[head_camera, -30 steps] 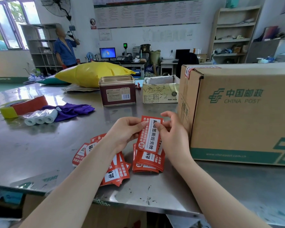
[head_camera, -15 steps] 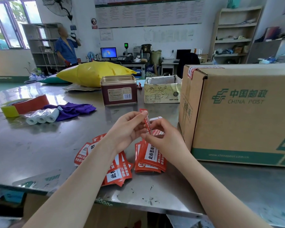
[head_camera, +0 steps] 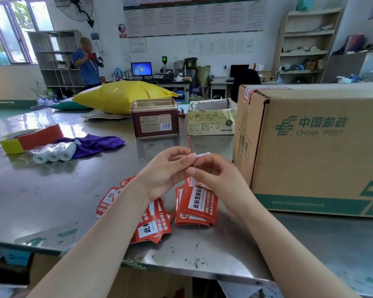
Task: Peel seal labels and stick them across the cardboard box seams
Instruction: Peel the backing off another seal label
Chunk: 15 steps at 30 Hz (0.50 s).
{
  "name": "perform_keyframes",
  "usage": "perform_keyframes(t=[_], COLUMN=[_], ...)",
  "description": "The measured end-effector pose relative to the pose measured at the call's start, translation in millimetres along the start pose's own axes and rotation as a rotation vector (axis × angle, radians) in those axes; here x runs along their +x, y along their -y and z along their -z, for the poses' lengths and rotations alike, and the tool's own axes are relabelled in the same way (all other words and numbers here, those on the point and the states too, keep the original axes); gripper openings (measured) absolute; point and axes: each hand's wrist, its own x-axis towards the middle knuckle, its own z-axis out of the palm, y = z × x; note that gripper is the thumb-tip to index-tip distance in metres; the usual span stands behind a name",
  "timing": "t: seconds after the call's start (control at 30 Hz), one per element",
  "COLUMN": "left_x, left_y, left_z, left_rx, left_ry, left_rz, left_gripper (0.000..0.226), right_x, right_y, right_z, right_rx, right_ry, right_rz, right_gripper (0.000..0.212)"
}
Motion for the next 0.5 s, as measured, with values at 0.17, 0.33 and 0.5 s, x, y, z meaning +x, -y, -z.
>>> perform_keyframes(t=[0.17,0.33,0.5], left_x=[-0.4,-0.1,-1.2], left_y=[-1.3,-1.2,-2.6], left_z=[-0.5,0.0,-2.2], left_rx=[-0.007,-0.001,-0.024], left_ry=[0.006,0.003,-0.014], left_rz=[-0.005,-0.004,-0.011], left_gripper=[0.018,0.018,0.012], right_x=[0.1,-0.9,-0.7], right_y=[1.1,2.9,2.0], right_z=[0.9,1.4,1.6], right_rx=[0.051,0.071,0.087], right_ry=[-0.007,-0.013,-0.026], right_rz=[-0.007,0.01,-0.001], right_gripper=[0.021,0.02,0.014])
